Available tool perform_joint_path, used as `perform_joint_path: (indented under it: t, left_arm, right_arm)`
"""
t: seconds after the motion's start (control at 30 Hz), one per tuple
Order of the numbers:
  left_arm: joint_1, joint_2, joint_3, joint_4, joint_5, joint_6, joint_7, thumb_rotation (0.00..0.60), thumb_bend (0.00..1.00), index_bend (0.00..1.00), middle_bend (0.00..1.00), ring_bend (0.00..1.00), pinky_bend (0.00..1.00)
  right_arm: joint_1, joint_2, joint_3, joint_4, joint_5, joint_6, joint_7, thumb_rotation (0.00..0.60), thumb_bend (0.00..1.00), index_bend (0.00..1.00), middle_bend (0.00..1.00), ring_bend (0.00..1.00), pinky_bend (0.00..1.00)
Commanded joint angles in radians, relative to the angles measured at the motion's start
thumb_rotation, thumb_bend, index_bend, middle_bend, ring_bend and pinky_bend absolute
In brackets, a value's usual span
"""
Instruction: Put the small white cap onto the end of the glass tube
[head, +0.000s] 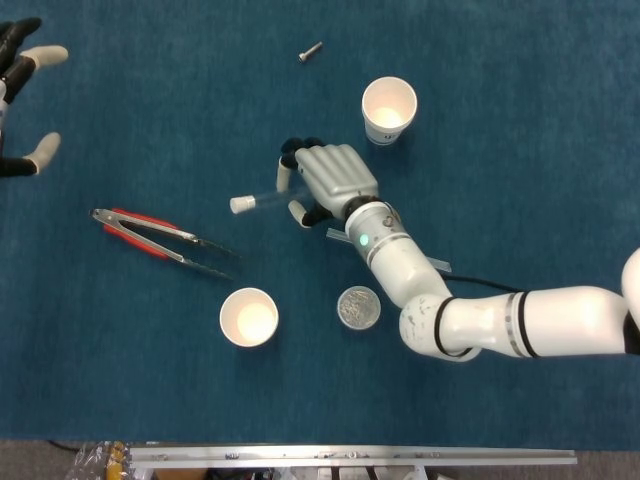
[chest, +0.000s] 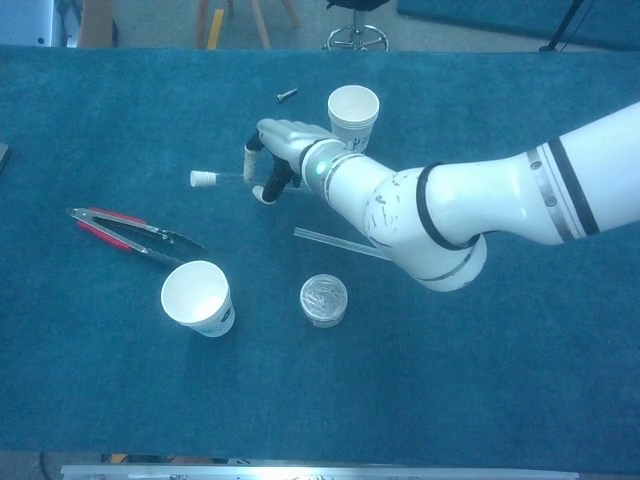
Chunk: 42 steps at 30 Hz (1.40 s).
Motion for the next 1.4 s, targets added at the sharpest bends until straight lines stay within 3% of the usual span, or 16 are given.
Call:
perform_joint_path:
  t: [0.03,0.23,0.37,0.57,0.7,0.87,1.0,1.4]
  left_arm:
    - [0.002,-0.003,0.001,0.002,0.003,0.001,0.002,0.600,0.33,0.17,0.03,0.00,0.04]
    - [0.001,-0.013,0.001,0.001,0.007,-0.001,0.013,0.600,0.32,0.17,0.03,0.00,0.04]
    - [0.004,-0.012,-0.002,0.004,0.009,0.008,0.018,0.600,0.32,0.17,0.03,0.00,0.04]
    - [0.016,-0.028,-0.005,0.031,0.002,0.027,0.006,0.600,0.32,0.17,0.03,0.00,0.04]
    - [0.024,-0.052,-0.010,0.058,0.001,0.051,0.010,0.600,0.33,0.17,0.03,0.00,0.04]
    - [0.041,-0.075,-0.012,0.093,-0.013,0.084,0.029,0.600,0.32,0.17,0.03,0.00,0.04]
    - [0.068,-0.093,-0.005,0.123,-0.023,0.129,0.074,0.600,0.32,0.17,0.03,0.00,0.04]
    - [0.145,-0.137,0.033,0.164,-0.042,0.224,0.218,0.600,0.32,0.17,0.03,0.00,0.04]
  right_arm:
    - [-0.012,0.007,0.000,-0.008,-0.008,-0.007,0.009,0.600,0.39,0.31,0.15,0.12,0.47]
    - [-0.026,0.015,0.003,-0.020,-0.034,-0.016,0.023,0.600,0.39,0.26,0.14,0.11,0.46]
    - [-0.048,0.063,0.017,-0.085,-0.076,-0.015,0.047,0.600,0.39,0.24,0.13,0.11,0.46]
    - [-0.123,0.214,0.023,-0.271,-0.167,0.013,0.100,0.600,0.39,0.24,0.13,0.10,0.46]
    - [-0.173,0.316,0.000,-0.396,-0.256,0.064,0.101,0.600,0.39,0.24,0.13,0.10,0.46]
    - [-0.255,0.473,-0.066,-0.576,-0.368,0.157,0.072,0.600,0.39,0.24,0.13,0.10,0.46]
    - [-0.350,0.590,-0.150,-0.677,-0.476,0.240,0.065,0.600,0.39,0.24,0.13,0.10,0.46]
    - [-0.621,0.762,-0.344,-0.732,-0.797,0.458,0.108,0.600,0.39,0.24,0.13,0.10,0.46]
